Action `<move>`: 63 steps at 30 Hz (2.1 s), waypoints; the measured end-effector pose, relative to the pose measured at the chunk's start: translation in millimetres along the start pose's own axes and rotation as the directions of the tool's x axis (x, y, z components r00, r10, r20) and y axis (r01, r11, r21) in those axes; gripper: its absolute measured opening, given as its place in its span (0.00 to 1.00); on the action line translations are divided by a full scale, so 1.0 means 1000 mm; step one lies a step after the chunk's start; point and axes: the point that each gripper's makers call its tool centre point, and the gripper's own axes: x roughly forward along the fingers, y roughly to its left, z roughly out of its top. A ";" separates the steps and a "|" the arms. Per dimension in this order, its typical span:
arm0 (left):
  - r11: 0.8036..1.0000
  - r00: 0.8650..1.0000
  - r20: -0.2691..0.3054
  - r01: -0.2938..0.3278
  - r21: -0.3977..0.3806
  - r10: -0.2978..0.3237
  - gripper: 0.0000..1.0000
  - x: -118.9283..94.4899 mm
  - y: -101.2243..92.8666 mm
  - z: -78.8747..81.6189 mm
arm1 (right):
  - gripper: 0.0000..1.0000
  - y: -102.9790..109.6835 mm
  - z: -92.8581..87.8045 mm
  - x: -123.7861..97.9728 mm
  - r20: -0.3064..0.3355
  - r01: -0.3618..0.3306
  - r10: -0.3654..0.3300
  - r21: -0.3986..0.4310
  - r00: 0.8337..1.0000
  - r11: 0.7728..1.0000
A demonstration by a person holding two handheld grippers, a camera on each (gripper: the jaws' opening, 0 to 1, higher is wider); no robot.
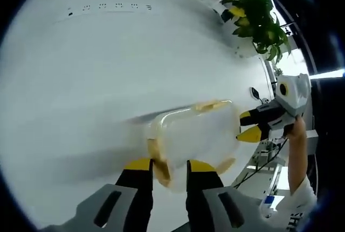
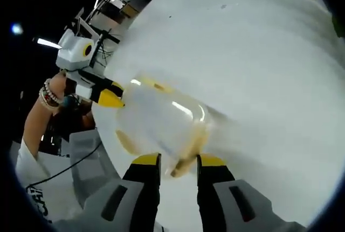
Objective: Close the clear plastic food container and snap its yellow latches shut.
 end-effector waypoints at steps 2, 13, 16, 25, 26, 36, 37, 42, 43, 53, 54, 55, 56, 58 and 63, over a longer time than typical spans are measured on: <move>1.000 1.000 -0.001 0.000 -0.005 0.000 0.15 0.000 0.000 0.000 | 0.22 0.000 0.000 0.000 0.001 0.002 -0.002 -0.002 1.000 1.000; 0.999 1.000 0.003 0.015 -0.032 -0.015 0.14 0.001 0.001 0.001 | 0.23 0.001 0.000 0.002 -0.008 0.003 -0.003 -0.001 1.000 1.000; 0.998 1.000 0.001 0.026 -0.051 -0.025 0.13 0.005 -0.001 -0.001 | 0.23 0.001 0.000 0.000 -0.009 0.005 -0.006 -0.005 1.000 1.000; 0.998 1.000 0.003 0.030 -0.047 -0.029 0.14 0.010 -0.011 -0.002 | 0.22 0.000 0.002 -0.001 -0.006 0.005 -0.005 0.002 1.000 1.000; 0.998 1.000 0.003 0.029 -0.049 -0.029 0.14 0.011 -0.011 -0.001 | 0.21 0.000 0.002 -0.001 -0.004 0.002 -0.002 0.004 1.000 1.000; 0.999 1.000 0.019 0.025 -0.035 -0.024 0.15 0.005 -0.012 -0.001 | 0.21 0.003 0.004 -0.006 0.014 -0.002 0.002 0.009 1.000 1.000; 0.999 0.999 0.028 0.024 -0.034 -0.023 0.15 0.004 -0.012 -0.001 | 0.22 0.003 0.004 -0.006 0.016 0.001 -0.001 0.001 1.000 1.000; 0.999 0.999 0.020 0.031 0.017 -0.031 0.17 0.002 -0.010 0.000 | 0.22 0.004 0.002 -0.006 0.034 -0.001 0.002 -0.019 0.999 1.000; 0.999 0.999 0.016 0.031 0.024 -0.032 0.17 0.002 -0.010 0.000 | 0.22 0.004 0.001 -0.007 0.036 -0.002 0.002 -0.022 0.999 1.000; 0.997 0.992 0.117 0.046 0.063 -0.053 0.17 -0.017 -0.007 0.016 | 0.11 0.005 0.019 -0.027 0.140 -0.007 0.012 -0.036 0.990 0.999; 0.996 0.989 0.143 0.039 0.075 -0.049 0.18 -0.020 -0.007 0.021 | 0.10 0.006 0.023 -0.029 0.163 -0.011 0.015 -0.023 0.986 1.000; 0.993 0.982 0.177 0.037 0.116 -0.057 0.19 -0.023 -0.008 0.028 | 0.11 0.006 0.028 -0.032 0.184 -0.010 0.014 -0.022 0.983 1.000; 0.986 0.974 0.215 0.027 0.167 -0.063 0.20 -0.027 -0.010 0.034 | 0.11 0.007 0.030 -0.033 0.193 -0.006 0.012 -0.030 0.981 1.000; 0.979 0.968 0.243 0.013 0.202 -0.063 0.20 -0.032 -0.013 0.038 | 0.10 0.011 0.032 -0.034 0.209 -0.005 0.012 -0.037 0.978 0.999; 0.959 0.941 0.308 0.050 0.280 -0.139 0.15 -0.036 -0.038 0.044 | 0.07 0.025 0.035 -0.025 0.216 -0.022 0.035 -0.066 0.976 0.998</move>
